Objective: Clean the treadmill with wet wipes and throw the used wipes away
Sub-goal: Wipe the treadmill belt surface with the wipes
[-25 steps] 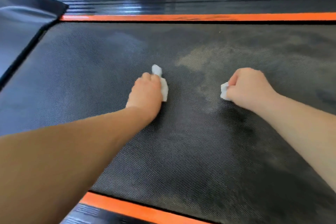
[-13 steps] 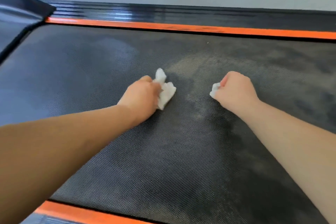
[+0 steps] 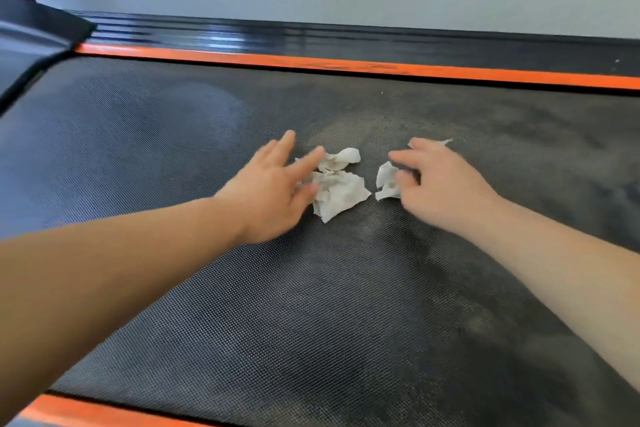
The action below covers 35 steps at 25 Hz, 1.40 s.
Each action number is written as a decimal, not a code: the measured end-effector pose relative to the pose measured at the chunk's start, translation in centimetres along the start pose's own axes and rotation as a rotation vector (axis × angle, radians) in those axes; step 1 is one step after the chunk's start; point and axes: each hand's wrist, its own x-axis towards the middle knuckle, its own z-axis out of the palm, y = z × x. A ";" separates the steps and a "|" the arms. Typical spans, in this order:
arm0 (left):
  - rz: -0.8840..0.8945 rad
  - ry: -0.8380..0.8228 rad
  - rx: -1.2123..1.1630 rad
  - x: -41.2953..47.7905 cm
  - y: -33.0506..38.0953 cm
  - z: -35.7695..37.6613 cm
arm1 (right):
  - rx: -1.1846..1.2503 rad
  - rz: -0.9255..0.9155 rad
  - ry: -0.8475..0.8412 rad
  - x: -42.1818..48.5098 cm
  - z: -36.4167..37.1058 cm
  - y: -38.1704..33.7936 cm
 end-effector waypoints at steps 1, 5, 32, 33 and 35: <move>0.074 -0.043 0.031 -0.3 0.0 0.7 | -0.007 -0.017 -0.021 -0.3 0.5 -0.6; 0.278 -0.054 0.215 0.6 -0.1 0.8 | -0.021 0.035 -0.031 0.8 -0.2 -0.5; 0.371 -0.198 0.264 0.4 0.6 2.9 | -0.346 -0.029 -0.701 -1.1 1.0 -4.3; 0.379 -0.201 0.273 0.6 0.5 3.0 | -0.273 -0.008 -0.653 -1.2 1.7 -4.5; 0.355 -0.182 0.296 1.5 -0.1 2.9 | -0.183 0.020 -0.521 -0.7 2.6 -4.0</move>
